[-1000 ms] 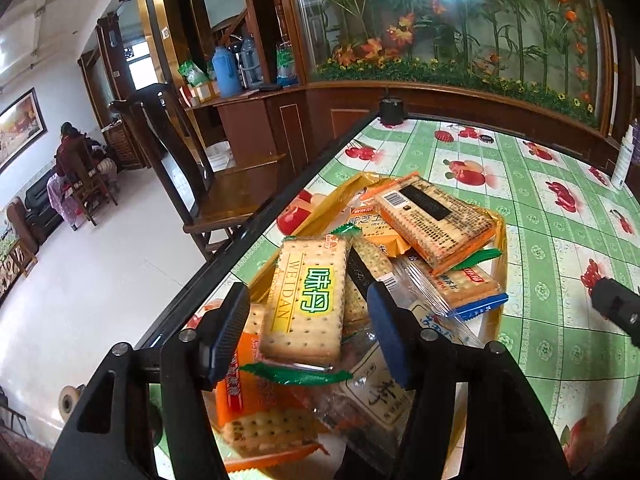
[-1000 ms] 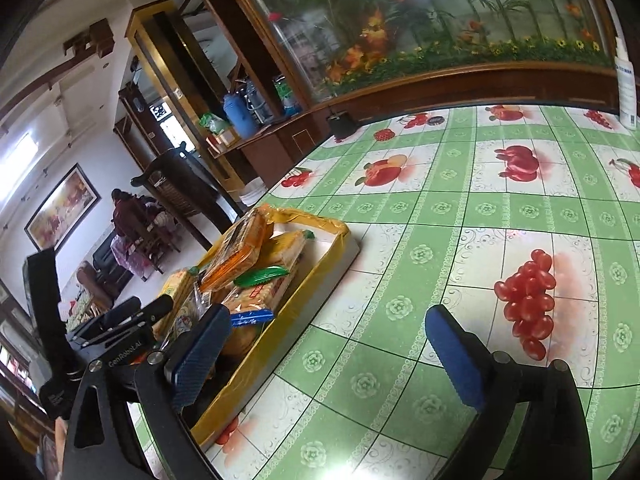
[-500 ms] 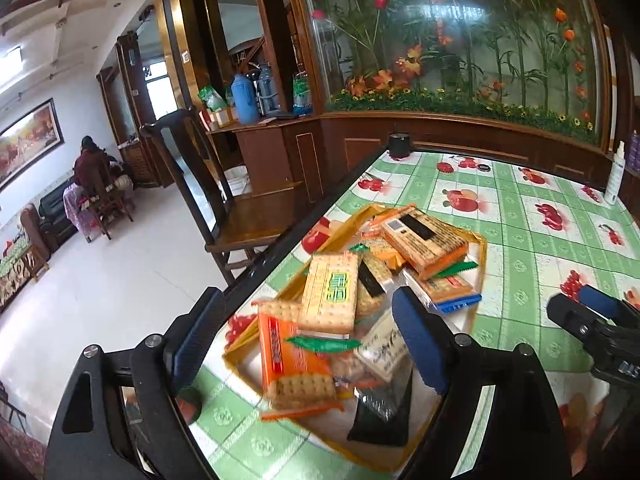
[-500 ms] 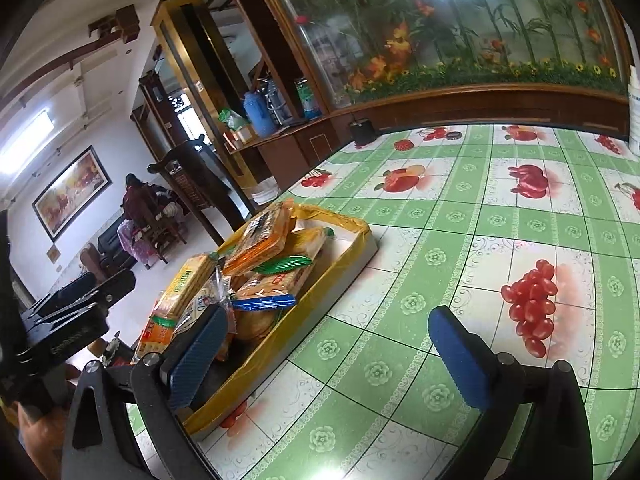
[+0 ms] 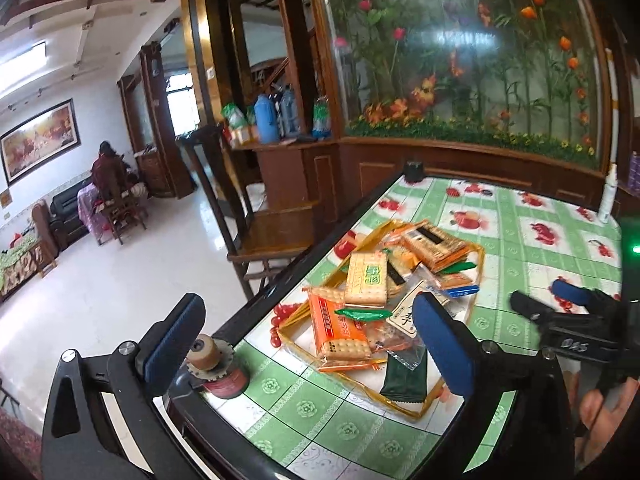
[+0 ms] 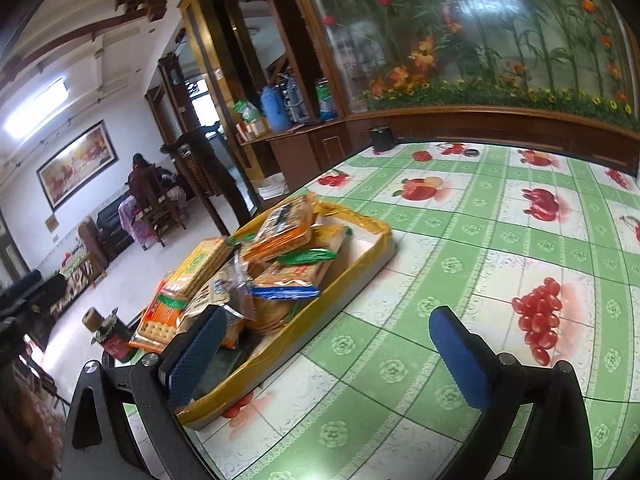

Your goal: Organize snacks

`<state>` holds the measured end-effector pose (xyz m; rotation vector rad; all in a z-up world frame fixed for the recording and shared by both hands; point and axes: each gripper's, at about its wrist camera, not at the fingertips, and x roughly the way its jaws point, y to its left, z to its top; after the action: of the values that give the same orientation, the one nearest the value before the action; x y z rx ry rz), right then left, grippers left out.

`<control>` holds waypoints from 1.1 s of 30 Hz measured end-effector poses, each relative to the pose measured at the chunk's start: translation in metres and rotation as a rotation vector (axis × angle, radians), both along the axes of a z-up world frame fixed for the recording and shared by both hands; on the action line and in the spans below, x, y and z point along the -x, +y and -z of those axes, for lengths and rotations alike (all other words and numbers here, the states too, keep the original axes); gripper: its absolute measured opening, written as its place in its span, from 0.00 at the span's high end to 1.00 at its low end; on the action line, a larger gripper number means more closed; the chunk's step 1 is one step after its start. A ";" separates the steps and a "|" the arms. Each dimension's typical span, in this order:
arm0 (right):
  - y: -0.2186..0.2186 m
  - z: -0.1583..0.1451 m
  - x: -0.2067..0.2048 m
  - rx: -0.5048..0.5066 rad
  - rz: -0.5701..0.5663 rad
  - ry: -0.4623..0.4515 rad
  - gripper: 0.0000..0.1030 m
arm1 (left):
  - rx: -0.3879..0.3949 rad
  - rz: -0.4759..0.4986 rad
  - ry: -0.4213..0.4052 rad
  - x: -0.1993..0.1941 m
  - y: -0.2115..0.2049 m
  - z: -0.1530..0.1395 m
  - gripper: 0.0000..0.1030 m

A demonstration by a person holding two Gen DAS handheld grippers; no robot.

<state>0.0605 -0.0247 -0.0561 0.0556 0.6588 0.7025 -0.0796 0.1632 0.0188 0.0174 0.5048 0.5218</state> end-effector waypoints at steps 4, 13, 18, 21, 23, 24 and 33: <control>0.009 0.000 0.008 0.015 -0.035 -0.021 0.01 | 0.005 0.009 -0.005 0.008 -0.001 -0.006 0.00; 0.015 -0.001 0.014 0.028 -0.058 -0.035 0.01 | 0.083 0.049 -0.023 0.020 0.001 -0.010 0.00; 0.016 -0.002 0.016 0.029 -0.064 -0.043 0.01 | 0.083 0.051 -0.034 0.023 0.000 -0.010 0.00; 0.016 -0.003 0.016 0.023 -0.067 -0.047 0.01 | 0.087 0.060 -0.056 0.026 0.002 -0.010 0.00; 0.017 -0.004 0.018 0.021 -0.074 -0.052 0.01 | 0.085 0.060 -0.070 0.028 0.003 -0.010 0.00; 0.018 -0.004 0.018 0.023 -0.078 -0.056 0.01 | 0.082 0.057 -0.073 0.028 0.003 -0.010 0.00; 0.032 -0.004 0.030 0.062 -0.120 -0.097 0.01 | 0.103 0.059 -0.077 0.032 0.008 -0.010 0.00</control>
<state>0.0304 0.0069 -0.0520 -0.0758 0.5940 0.7947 -0.1111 0.1714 0.0290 -0.0859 0.4539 0.4365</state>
